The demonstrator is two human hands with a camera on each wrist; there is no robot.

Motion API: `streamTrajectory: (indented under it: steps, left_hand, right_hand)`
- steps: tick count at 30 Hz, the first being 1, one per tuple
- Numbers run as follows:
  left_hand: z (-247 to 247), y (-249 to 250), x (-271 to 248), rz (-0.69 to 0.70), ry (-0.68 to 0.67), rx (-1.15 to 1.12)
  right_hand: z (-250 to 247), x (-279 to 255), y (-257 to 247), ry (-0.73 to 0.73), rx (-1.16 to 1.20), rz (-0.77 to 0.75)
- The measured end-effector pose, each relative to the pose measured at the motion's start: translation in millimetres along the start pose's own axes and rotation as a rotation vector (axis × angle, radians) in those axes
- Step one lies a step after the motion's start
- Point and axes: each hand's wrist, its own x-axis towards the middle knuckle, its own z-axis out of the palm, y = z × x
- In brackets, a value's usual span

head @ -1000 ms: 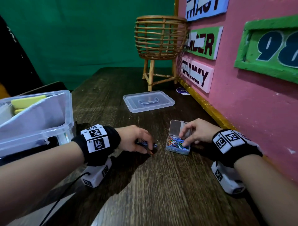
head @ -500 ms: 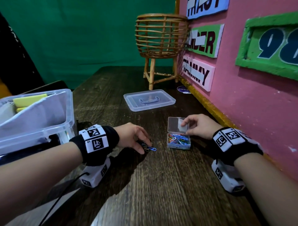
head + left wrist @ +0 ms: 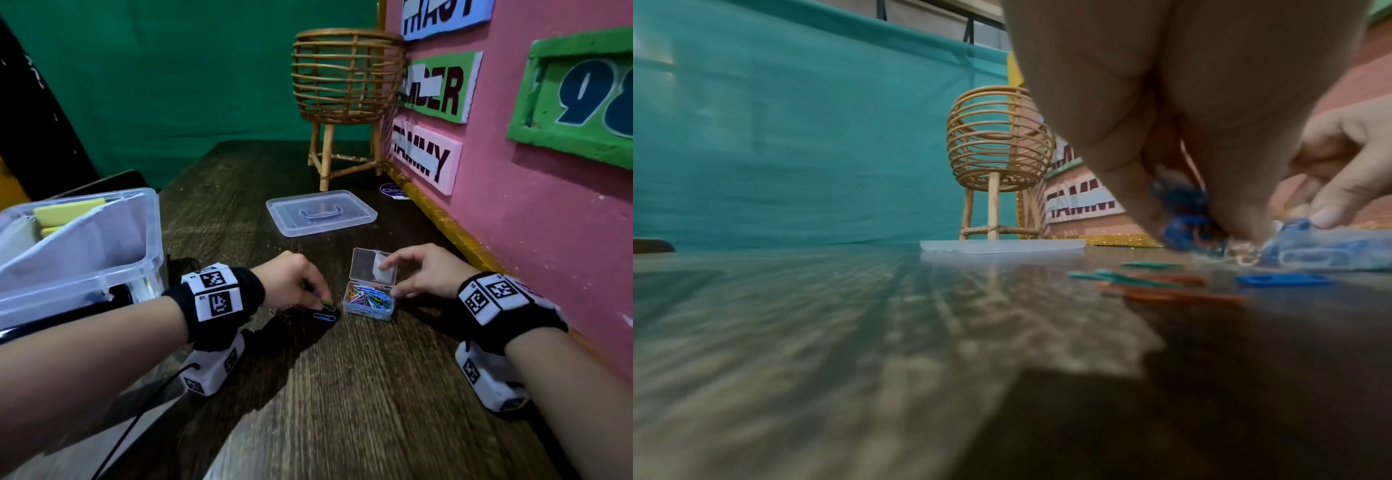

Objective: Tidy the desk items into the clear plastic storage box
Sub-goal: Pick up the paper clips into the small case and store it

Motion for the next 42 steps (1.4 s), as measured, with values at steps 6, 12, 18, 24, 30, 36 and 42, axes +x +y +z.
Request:
streamTrajectory:
  steps: [6, 12, 18, 24, 30, 36, 42]
  left_hand:
    - [4, 29, 21, 0.129, 0.201, -0.124]
    - [11, 48, 41, 0.163, 0.092, -0.104]
    - [10, 43, 34, 0.118, 0.162, 0.048]
    - [-1, 10, 19, -0.059, -0.061, 0.167]
    - [3, -3, -5, 0.117, -0.128, 0.166]
    - [3, 4, -15, 0.281, -0.227, 0.121]
    - [-3, -5, -20, 0.186, -0.122, 0.133]
  right_hand:
    - [1, 0, -1, -0.028, 0.016, -0.003]
    - [-1, 1, 0, -0.041, -0.036, 0.014]
    - [-1, -2, -1, -0.087, -0.043, 0.030]
    - [-1, -3, -5, -0.182, -0.102, 0.055]
    - [-1, -2, -3, -0.179, -0.100, 0.042]
    - [-2, -1, -3, -0.028, -0.060, -0.038]
    - [-2, -2, -4, -0.002, -0.059, -0.028]
